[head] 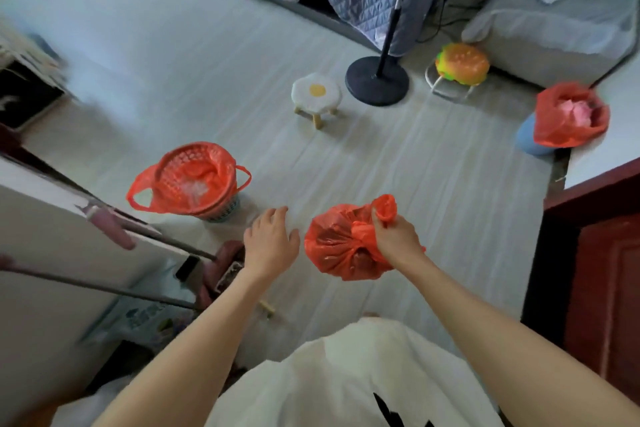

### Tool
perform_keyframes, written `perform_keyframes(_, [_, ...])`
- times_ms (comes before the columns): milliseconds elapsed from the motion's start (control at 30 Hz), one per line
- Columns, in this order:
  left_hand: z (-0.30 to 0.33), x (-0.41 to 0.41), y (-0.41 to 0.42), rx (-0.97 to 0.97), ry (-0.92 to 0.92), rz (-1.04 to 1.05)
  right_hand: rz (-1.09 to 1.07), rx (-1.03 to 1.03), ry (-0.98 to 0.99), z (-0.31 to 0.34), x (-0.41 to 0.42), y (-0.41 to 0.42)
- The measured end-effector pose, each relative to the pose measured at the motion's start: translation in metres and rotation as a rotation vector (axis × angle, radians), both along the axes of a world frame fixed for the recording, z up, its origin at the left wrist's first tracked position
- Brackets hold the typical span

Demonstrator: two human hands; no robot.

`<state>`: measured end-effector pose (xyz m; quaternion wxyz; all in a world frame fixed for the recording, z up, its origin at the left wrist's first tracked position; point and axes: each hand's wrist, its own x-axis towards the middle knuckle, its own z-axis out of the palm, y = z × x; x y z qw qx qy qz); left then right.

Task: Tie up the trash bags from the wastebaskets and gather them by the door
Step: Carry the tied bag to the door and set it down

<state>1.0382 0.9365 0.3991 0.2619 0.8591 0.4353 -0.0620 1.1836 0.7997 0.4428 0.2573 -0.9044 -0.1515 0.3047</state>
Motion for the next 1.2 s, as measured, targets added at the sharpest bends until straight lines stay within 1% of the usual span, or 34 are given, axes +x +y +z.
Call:
perform_keyframes(233, [0.003,0.117,0.143,0.043,-0.059,0.105,0.167,0.043,-0.016,0.006,0.126,0.161])
perform_keyframes(300, [0.001,0.15,0.19,0.063,-0.056,0.172,0.215,0.088,0.006,-0.001,0.167,0.218])
perform_keyframes(333, [0.003,0.161,0.206,0.059,-0.045,0.205,0.237,0.105,0.013,0.001,0.179,0.237])
perform_keyframes(433, [0.011,0.211,0.278,0.064,-0.057,0.307,0.287,0.156,0.056,0.01,0.236,0.33])
perform_keyframes(633, [0.02,0.255,0.381,0.063,-0.064,0.433,0.346,0.126,0.07,0.014,0.3,0.466])
perform_keyframes(767, [0.007,0.277,0.491,0.062,-0.034,0.517,0.333,0.133,0.044,0.007,0.343,0.589])
perform_keyframes(967, [-0.002,0.32,0.685,0.07,-0.024,0.52,0.272,0.149,0.092,-0.017,0.388,0.778])
perform_keyframes(1033, [0.004,0.329,0.727,0.083,-0.011,0.5,0.261,0.138,0.118,-0.009,0.392,0.816])
perform_keyframes(1067, [0.008,0.341,0.782,0.101,-0.011,0.491,0.253,0.14,0.131,-0.006,0.405,0.871])
perform_keyframes(1200, [0.021,0.371,0.895,0.101,0.004,0.48,0.227,0.165,0.139,0.01,0.435,0.987])
